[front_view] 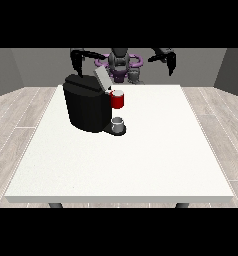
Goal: Insert the coffee pod into the coffee machine and close the lid
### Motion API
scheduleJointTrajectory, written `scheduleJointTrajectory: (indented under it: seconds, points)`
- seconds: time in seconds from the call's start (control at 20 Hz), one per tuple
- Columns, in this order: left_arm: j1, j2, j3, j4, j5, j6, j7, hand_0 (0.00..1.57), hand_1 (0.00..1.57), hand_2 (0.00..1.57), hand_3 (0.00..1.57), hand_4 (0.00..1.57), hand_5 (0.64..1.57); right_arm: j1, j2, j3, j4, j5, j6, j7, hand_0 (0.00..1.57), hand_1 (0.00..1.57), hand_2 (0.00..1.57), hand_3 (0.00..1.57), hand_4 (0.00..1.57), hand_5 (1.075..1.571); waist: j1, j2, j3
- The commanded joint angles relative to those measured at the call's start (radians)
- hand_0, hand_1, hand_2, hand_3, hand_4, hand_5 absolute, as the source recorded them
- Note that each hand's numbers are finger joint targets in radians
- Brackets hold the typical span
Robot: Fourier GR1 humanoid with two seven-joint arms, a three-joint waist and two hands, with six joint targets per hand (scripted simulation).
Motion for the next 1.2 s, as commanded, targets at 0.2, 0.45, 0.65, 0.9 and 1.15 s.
scheduleJointTrajectory:
  seconds: [0.2, 0.45, 0.65, 0.9, 1.15]
  points:
    - [0.050, 0.040, -0.007, -0.167, 0.062, -0.027, 0.045, 0.00, 0.00, 0.00, 0.00, 0.38, 1.571, -0.073, 0.015, 0.028, 0.075, 0.012, 0.002, -0.069, 0.00, 0.00, 0.00, 0.00, 0.00, 1.571, 0.002, 0.097, 0.0003]
    - [0.053, 0.069, 0.031, -0.153, 0.070, 0.021, 0.033, 0.00, 0.00, 0.00, 0.00, 0.37, 1.571, -0.109, 0.070, 0.105, 0.053, 0.042, -0.005, -0.046, 0.00, 0.00, 0.00, 0.00, 0.00, 1.571, -0.064, 0.117, 0.0000]
    - [0.143, 0.042, -0.032, -0.232, 0.030, 0.047, 0.021, 0.00, 0.00, 0.00, 0.00, 0.33, 1.571, -0.136, 0.021, 0.087, 0.102, 0.038, 0.033, -0.039, 0.00, 0.00, 0.00, 0.00, 0.07, 1.571, -0.041, 0.105, 0.0001]
    - [0.101, 0.100, 0.016, -0.210, 0.047, 0.049, 0.016, 0.00, 0.00, 0.00, 0.00, 0.36, 1.571, -0.225, 0.026, 0.088, 0.120, 0.052, -0.001, -0.034, 0.00, 0.00, 0.00, 0.00, 0.20, 1.571, -0.045, 0.161, -0.0001]
    - [0.059, 0.117, 0.024, -0.214, 0.085, 0.017, 0.052, 0.00, 0.00, 0.00, 0.00, 0.36, 1.571, -0.290, 0.023, 0.126, 0.122, 0.089, 0.010, -0.036, 0.00, 0.00, 0.00, 0.00, 0.16, 1.571, -0.027, 0.181, -0.0002]
